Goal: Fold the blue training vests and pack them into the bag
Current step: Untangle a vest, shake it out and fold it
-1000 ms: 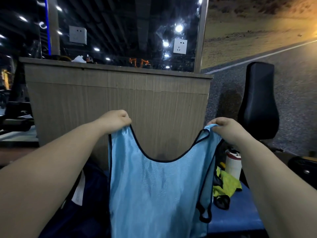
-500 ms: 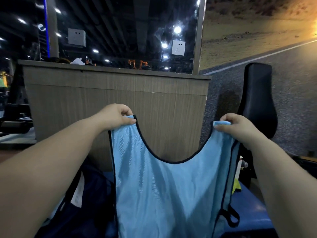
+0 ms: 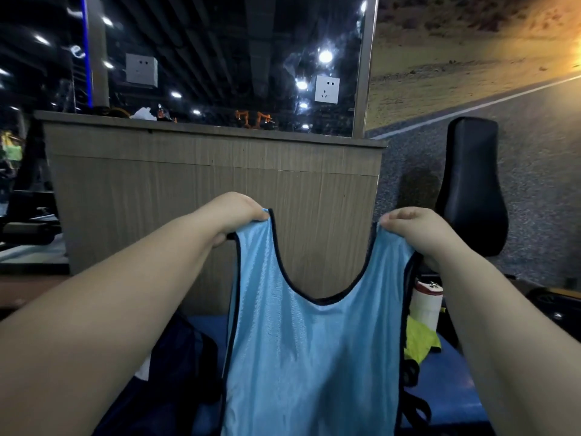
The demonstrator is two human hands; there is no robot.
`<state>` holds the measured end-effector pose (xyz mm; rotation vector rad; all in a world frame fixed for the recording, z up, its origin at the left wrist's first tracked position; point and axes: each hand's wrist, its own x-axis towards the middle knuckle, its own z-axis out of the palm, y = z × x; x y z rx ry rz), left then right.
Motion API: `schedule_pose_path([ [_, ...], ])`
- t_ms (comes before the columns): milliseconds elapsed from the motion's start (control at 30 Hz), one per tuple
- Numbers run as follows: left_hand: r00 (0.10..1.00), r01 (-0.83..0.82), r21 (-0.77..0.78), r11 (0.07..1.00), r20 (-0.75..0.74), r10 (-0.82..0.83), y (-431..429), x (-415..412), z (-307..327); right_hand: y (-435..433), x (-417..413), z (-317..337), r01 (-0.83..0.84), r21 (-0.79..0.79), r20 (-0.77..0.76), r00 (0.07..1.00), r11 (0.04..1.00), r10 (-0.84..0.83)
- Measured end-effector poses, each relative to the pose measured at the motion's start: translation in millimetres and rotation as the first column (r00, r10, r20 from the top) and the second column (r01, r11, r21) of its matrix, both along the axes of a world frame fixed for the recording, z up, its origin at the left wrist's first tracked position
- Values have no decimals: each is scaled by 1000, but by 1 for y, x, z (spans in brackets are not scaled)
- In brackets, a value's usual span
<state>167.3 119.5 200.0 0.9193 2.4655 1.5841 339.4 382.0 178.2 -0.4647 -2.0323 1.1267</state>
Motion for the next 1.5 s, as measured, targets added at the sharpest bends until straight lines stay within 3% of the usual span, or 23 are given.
schedule_pose_path([
  [300, 995, -13, 61, 998, 100, 7, 48, 17, -25, -69, -48, -19, -67, 13, -27, 997, 998, 68],
  [533, 996, 11, 61, 998, 90, -17, 58, 18, -37, -94, -54, -34, -121, 22, -72, 990, 992, 122],
  [733, 996, 65, 151, 986, 45, -73, 61, 18, -38, -105, -52, -35, -194, 61, -71, 978, 979, 198],
  [867, 989, 124, 151, 981, 64, -135, 53, 21, -36, -105, -49, -32, -319, -130, -124, 945, 939, 303],
  [1033, 942, 296, 172, 940, 111, -317, 45, 26, -33, -97, -52, -35, -159, 253, 43, 987, 954, 153],
  [1167, 931, 345, 115, 932, 83, -355, 42, 28, -29, -91, -57, -36, -140, 310, 72, 990, 940, 124],
  [1500, 920, 323, 213, 922, 157, -359, 44, 26, -36, -81, -60, -31, -134, 355, 160, 984, 925, 82],
])
